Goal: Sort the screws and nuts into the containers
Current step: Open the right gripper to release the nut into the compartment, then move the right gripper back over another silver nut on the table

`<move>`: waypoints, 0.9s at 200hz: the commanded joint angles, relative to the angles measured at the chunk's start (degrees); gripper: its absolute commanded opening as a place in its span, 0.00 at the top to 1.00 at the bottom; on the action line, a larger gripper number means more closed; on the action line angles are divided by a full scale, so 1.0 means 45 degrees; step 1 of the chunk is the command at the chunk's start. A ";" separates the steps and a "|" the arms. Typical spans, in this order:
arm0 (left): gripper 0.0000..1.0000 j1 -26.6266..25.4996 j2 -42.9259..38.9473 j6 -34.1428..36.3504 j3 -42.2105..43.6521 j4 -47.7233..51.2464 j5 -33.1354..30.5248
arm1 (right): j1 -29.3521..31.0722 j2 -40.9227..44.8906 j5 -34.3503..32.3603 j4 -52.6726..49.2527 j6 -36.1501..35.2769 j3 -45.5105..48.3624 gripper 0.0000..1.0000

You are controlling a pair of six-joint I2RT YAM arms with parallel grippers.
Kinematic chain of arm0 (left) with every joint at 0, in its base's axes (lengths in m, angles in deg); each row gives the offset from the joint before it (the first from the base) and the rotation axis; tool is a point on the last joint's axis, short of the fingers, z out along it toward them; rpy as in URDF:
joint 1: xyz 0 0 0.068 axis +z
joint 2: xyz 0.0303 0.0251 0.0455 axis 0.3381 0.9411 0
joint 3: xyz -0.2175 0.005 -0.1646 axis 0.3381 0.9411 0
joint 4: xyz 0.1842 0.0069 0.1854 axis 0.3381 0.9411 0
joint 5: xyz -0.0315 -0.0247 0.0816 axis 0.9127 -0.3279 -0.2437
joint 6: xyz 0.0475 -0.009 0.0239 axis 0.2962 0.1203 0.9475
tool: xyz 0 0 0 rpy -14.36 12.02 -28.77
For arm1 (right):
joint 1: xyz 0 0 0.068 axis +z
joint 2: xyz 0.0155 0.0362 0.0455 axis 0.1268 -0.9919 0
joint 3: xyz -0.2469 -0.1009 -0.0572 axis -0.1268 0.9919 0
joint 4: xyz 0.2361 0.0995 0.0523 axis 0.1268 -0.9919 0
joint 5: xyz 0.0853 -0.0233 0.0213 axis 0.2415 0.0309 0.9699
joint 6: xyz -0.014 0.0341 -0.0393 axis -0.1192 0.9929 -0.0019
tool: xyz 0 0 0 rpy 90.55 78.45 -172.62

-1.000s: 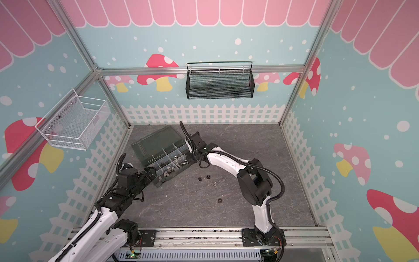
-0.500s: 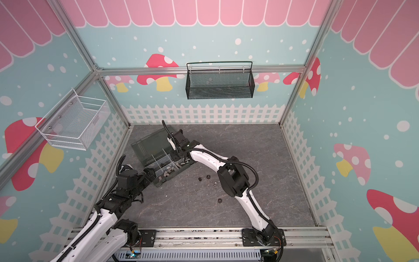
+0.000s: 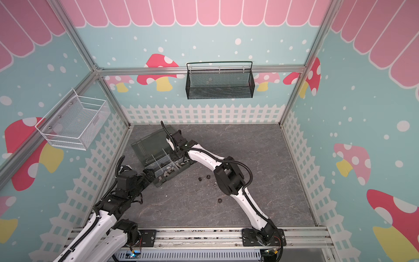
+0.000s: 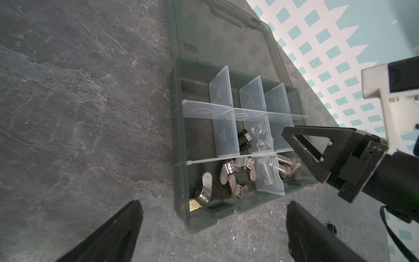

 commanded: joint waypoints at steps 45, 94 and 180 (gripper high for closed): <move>0.00 0.0122 -0.0449 0.0120 0.0037 0.0251 -0.0326 | 0.0026 0.1763 -0.0652 -0.0208 0.0394 0.1013 0.60; 0.00 0.0109 -0.0472 0.0179 -0.0007 0.0270 -0.0347 | 0.0009 0.4184 -0.1432 0.0459 0.0977 0.4136 0.60; 0.00 0.0118 -0.0470 0.0599 -0.0236 0.0436 -0.0835 | -0.0707 0.8608 -0.1416 0.0177 0.2816 1.0651 0.55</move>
